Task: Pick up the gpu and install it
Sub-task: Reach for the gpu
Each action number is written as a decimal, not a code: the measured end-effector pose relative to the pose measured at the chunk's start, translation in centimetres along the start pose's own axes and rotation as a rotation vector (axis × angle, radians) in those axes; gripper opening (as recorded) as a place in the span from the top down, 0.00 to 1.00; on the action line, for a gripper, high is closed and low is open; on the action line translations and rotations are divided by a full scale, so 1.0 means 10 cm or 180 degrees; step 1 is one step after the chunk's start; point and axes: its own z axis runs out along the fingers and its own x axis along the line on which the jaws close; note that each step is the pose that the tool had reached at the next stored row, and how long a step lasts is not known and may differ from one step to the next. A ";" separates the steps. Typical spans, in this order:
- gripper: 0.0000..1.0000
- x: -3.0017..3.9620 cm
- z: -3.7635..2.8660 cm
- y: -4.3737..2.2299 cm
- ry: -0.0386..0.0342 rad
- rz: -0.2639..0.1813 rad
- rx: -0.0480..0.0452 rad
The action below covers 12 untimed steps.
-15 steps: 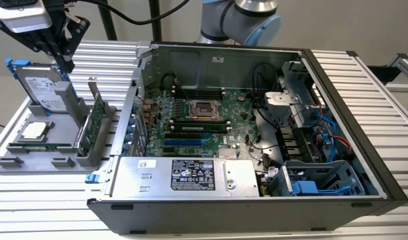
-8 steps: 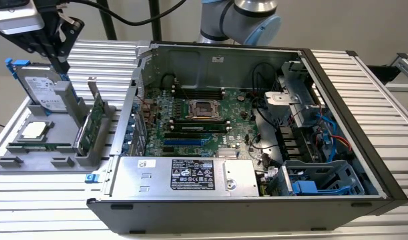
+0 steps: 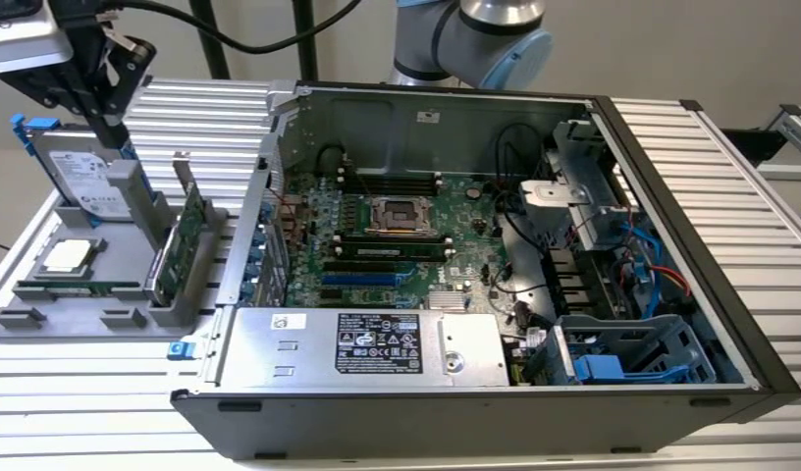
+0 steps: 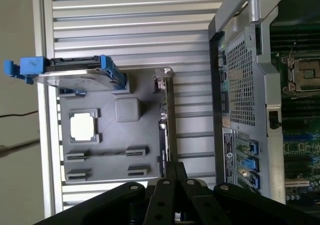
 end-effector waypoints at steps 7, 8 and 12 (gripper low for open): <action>1.00 0.030 -0.003 -0.037 0.0000 0.0000 -0.0002; 1.00 0.033 -0.003 -0.040 0.0000 0.0000 -0.0002; 1.00 0.040 -0.004 -0.050 0.0000 0.0000 -0.0002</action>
